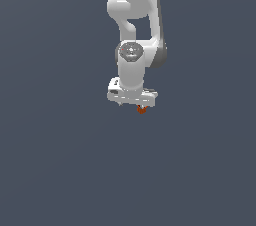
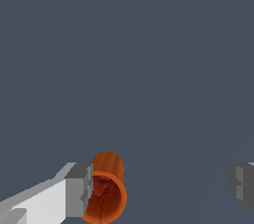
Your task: Pick up the object and move it to a goal position.
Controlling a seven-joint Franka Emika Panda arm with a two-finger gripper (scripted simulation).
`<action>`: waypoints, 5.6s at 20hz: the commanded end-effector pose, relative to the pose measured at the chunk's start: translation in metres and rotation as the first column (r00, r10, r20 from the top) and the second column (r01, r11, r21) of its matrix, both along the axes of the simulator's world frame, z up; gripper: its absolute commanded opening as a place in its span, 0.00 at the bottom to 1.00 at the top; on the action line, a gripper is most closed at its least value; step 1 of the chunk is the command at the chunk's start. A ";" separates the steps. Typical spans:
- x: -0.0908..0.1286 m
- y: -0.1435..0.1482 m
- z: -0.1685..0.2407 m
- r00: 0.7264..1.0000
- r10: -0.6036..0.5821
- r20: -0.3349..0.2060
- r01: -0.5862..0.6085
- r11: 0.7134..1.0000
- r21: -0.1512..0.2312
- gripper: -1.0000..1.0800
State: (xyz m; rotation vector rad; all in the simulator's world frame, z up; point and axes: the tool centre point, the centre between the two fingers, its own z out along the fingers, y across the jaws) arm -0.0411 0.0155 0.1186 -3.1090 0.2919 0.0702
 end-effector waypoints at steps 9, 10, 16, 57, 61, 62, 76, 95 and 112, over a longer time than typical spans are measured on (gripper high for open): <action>-0.033 0.044 -0.023 0.993 -0.112 0.031 0.112 0.993 -0.020 0.96; -0.036 0.047 -0.024 0.992 -0.119 0.033 0.120 0.993 -0.020 0.96; -0.046 0.058 -0.029 0.988 -0.147 0.041 0.148 0.989 -0.022 0.96; -0.041 0.062 -0.074 0.987 -0.152 0.044 0.153 0.988 -0.022 0.00; -0.030 0.065 -0.063 0.987 -0.152 0.044 0.153 0.988 -0.022 0.00; -0.026 0.066 -0.060 0.987 -0.152 0.044 0.153 0.988 -0.022 0.00; 0.051 0.086 0.008 0.987 -0.152 0.044 0.153 0.988 -0.022 0.00; 0.140 0.109 0.082 0.987 -0.152 0.043 0.153 0.988 -0.022 0.00; 0.176 0.119 0.110 0.987 -0.152 0.043 0.153 0.988 -0.022 0.00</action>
